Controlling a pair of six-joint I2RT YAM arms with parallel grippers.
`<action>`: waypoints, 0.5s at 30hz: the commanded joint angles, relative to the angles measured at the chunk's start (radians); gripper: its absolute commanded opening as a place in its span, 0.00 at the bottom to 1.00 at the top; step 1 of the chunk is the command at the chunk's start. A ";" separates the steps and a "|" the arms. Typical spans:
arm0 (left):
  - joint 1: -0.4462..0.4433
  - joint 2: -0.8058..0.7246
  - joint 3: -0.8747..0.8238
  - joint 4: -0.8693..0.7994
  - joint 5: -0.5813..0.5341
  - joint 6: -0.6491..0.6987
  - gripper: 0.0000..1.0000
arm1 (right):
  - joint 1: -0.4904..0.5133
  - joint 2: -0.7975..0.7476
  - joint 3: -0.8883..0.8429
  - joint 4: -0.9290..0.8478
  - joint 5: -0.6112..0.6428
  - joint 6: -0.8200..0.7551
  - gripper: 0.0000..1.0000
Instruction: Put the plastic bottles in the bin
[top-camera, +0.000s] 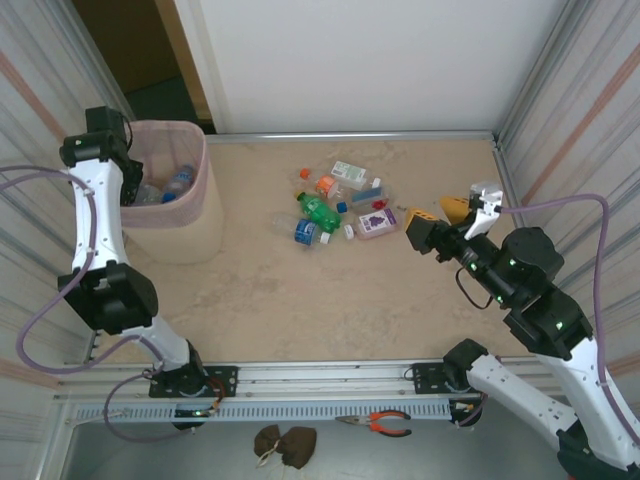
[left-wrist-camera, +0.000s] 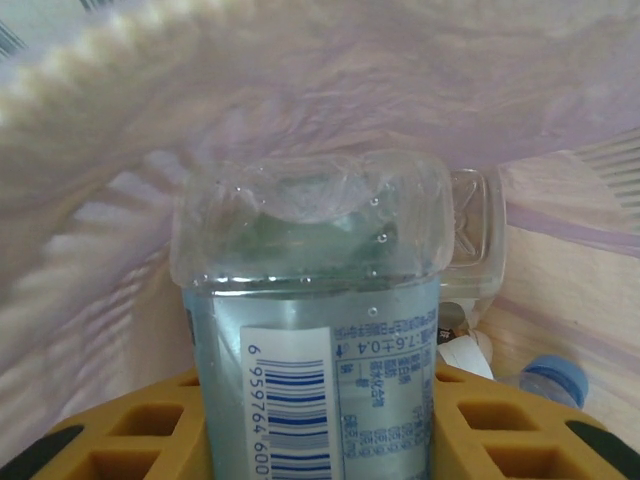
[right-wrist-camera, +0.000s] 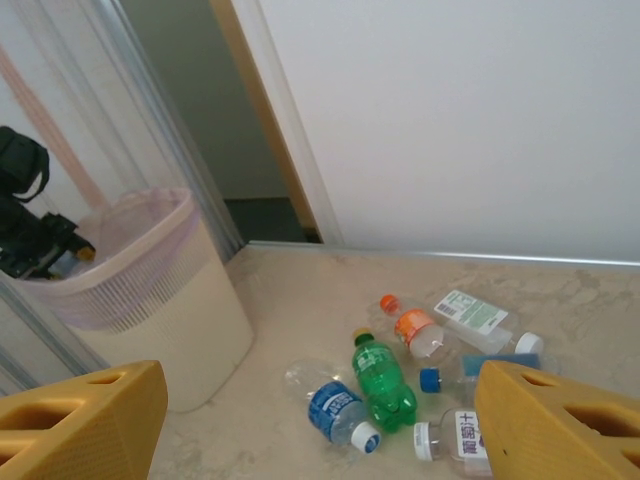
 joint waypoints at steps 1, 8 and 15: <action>0.016 0.025 -0.001 0.014 -0.006 -0.045 0.41 | -0.002 -0.020 -0.013 -0.005 0.021 0.002 0.80; 0.017 0.047 0.034 0.019 0.034 -0.057 0.61 | -0.002 -0.038 -0.019 -0.024 0.044 0.004 0.80; 0.012 0.017 0.081 0.032 0.075 -0.032 0.74 | -0.003 -0.056 -0.025 -0.035 0.062 0.010 0.80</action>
